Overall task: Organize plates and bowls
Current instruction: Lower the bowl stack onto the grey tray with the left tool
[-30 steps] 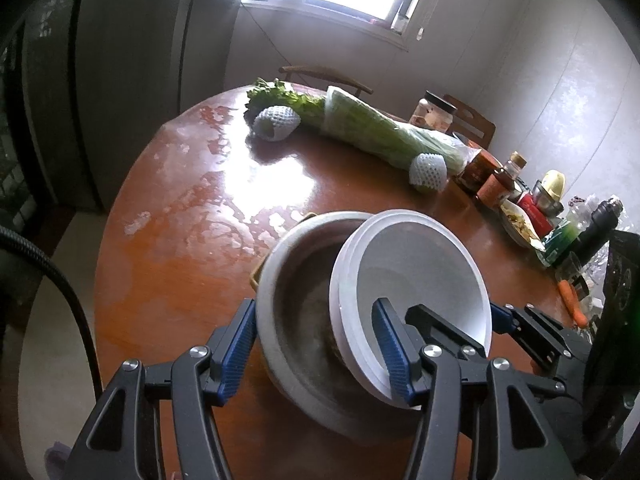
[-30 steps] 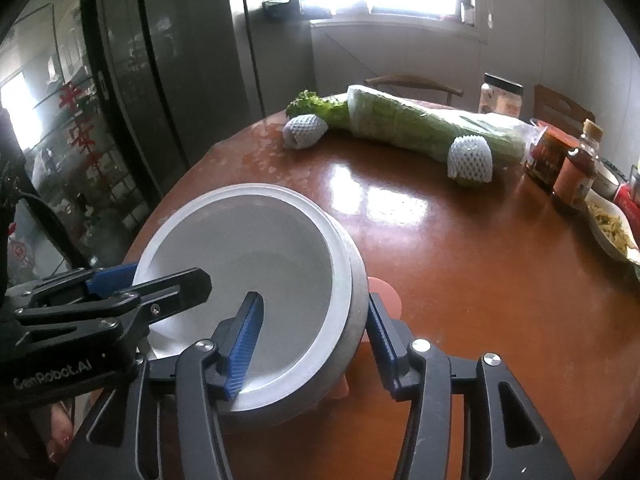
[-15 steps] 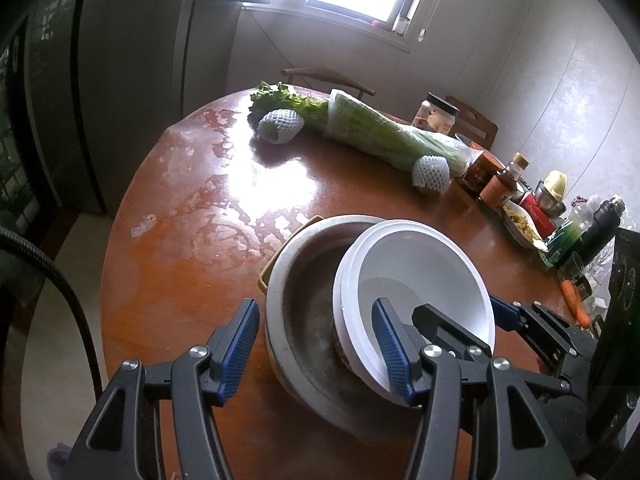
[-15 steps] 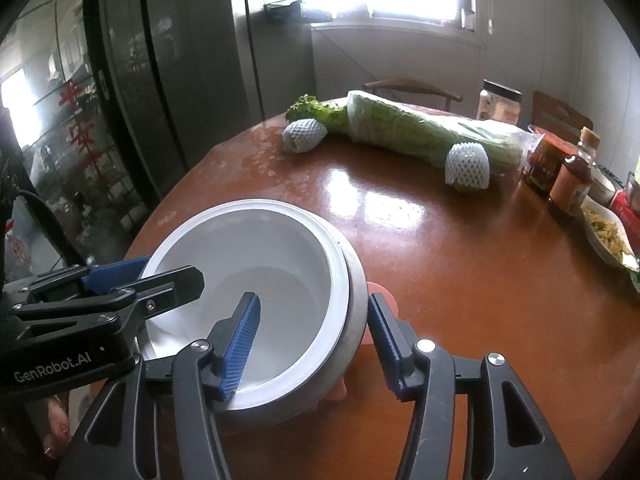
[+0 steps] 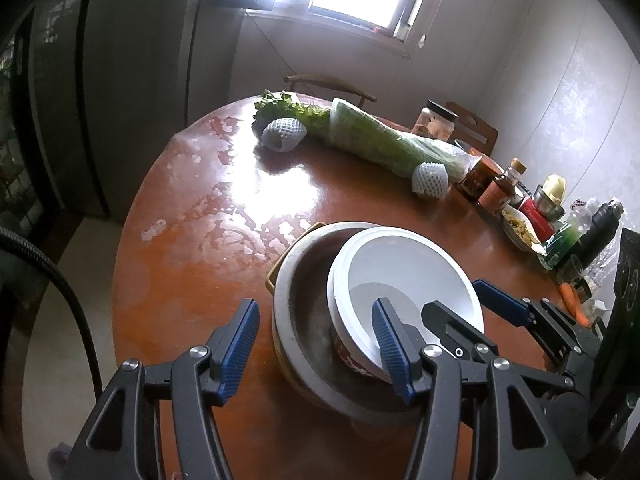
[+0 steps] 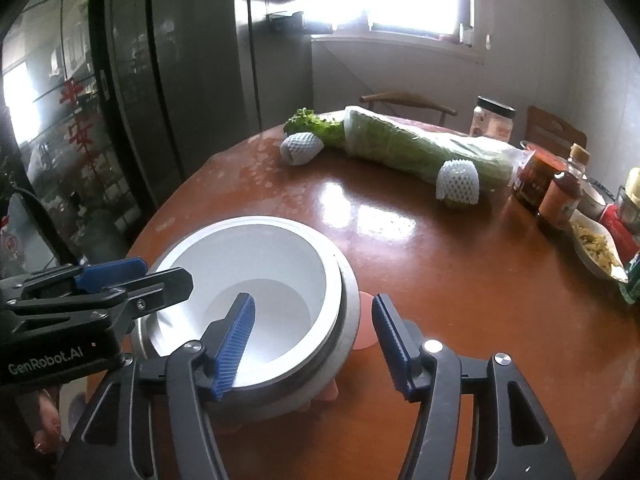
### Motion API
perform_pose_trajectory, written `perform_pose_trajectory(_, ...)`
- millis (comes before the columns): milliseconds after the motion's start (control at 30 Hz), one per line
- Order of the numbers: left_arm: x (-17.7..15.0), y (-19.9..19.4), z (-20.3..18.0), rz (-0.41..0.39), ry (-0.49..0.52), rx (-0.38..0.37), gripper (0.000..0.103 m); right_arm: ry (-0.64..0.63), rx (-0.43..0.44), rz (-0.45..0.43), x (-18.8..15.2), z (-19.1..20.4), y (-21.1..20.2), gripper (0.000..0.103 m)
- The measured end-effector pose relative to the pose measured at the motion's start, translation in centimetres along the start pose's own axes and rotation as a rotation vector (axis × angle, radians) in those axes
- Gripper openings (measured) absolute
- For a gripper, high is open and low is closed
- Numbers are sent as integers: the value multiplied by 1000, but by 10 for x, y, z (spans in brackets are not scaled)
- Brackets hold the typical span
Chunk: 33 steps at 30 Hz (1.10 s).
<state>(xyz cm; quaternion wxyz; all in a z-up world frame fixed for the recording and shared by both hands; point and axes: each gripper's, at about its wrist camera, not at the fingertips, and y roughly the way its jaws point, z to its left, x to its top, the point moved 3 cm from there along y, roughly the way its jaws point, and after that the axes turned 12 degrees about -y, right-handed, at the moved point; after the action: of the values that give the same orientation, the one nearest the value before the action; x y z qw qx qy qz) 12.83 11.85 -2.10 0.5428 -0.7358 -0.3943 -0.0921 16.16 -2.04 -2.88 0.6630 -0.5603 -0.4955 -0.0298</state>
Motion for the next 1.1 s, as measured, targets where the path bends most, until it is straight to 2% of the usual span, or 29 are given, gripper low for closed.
perform_pose_trajectory(800, -6, -27, -1, -48, 3, 13, 58, -15, -6, -35, 3, 7, -21, 63)
perform_pose_trajectory(1100, -10, -26, 11, -39, -15, 42, 58, 14, -9, -53, 0, -1, -31, 65)
